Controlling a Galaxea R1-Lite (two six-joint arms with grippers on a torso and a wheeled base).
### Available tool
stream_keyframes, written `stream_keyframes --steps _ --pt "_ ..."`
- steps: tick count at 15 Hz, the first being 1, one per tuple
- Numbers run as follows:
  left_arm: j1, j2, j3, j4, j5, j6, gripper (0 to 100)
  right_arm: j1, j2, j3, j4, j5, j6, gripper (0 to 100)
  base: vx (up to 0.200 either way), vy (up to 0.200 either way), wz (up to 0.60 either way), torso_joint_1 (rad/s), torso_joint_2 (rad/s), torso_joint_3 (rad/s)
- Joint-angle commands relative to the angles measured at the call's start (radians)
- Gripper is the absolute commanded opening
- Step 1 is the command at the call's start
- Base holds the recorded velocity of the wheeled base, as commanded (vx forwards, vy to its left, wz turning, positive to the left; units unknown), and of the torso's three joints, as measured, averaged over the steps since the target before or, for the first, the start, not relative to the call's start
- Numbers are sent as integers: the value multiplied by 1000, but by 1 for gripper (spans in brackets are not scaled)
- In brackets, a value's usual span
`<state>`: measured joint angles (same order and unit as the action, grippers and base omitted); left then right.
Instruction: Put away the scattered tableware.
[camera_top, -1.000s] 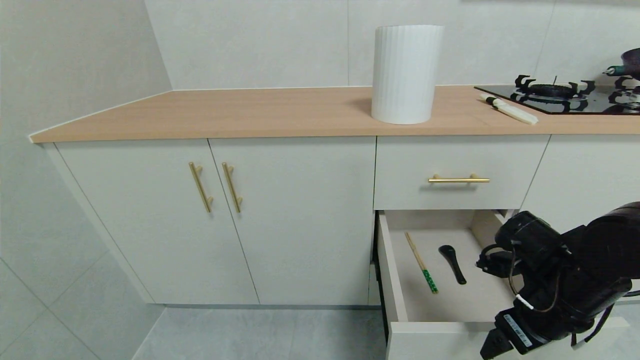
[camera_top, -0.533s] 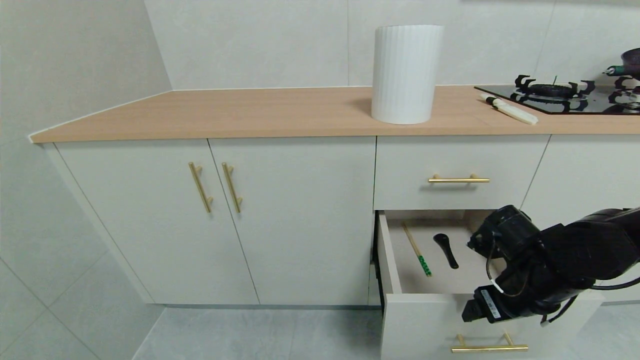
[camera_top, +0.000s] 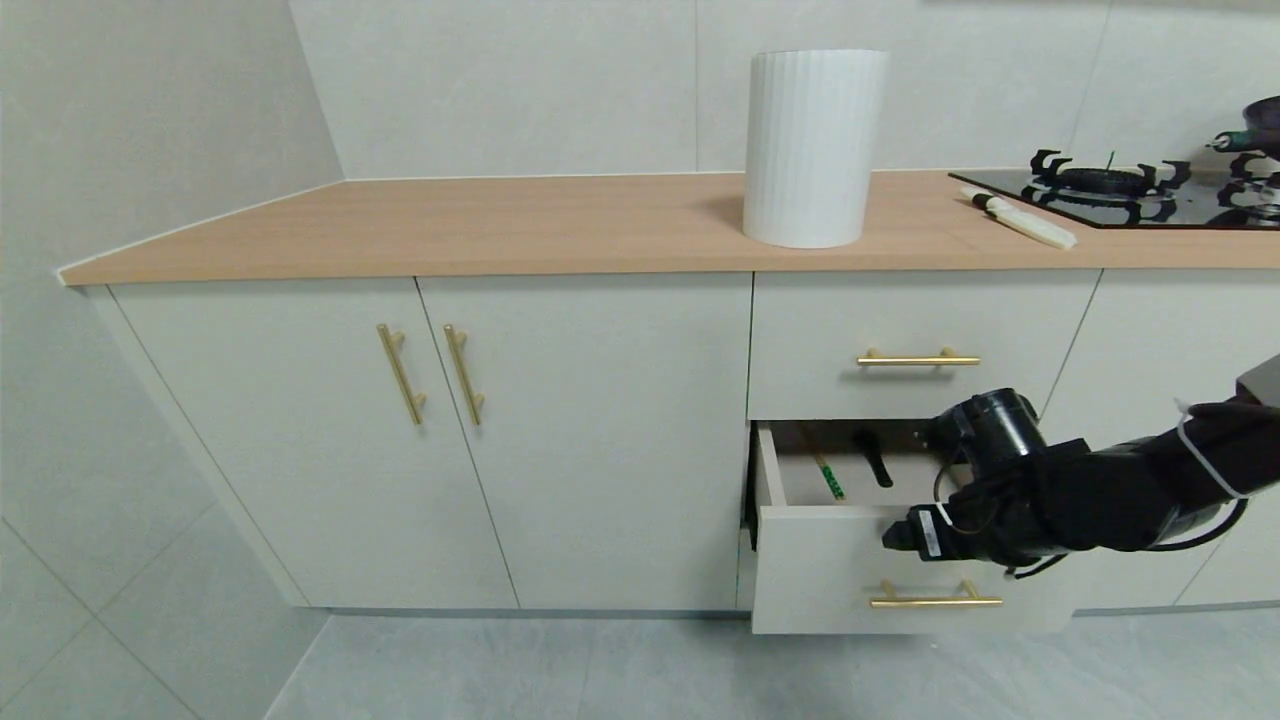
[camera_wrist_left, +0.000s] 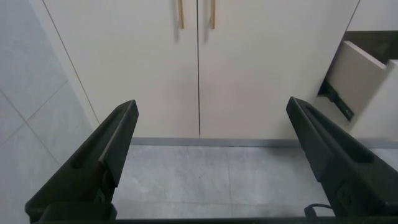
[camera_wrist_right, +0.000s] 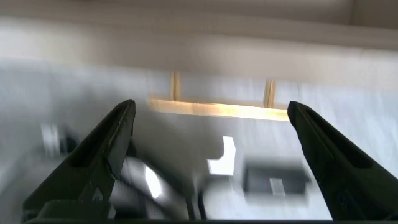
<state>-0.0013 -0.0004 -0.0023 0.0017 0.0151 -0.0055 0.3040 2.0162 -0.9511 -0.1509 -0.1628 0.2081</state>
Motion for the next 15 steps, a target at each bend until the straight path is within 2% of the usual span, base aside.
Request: stream_keyframes --steps 1,6,9,10,12,15 --pt "0 0 -1 0 0 -1 100 -19 73 -35 -35 -8 -1 100 0 0 0 0 0 0" --pt "0 0 1 0 0 -1 100 -57 193 -31 -338 -49 11 100 0 0 0 0 0 0" --pt "0 0 1 0 0 -1 100 -69 245 -32 -475 -87 50 100 0 0 0 0 0 0" --pt "0 0 1 0 0 -1 100 -69 250 -32 -484 -89 51 100 0 0 0 0 0 0" --pt "0 0 1 0 0 -1 100 -92 303 -37 -607 -96 59 100 0 0 0 0 0 0" --pt "0 0 1 0 0 -1 100 -103 349 -46 -707 -100 63 100 0 0 0 0 0 0"
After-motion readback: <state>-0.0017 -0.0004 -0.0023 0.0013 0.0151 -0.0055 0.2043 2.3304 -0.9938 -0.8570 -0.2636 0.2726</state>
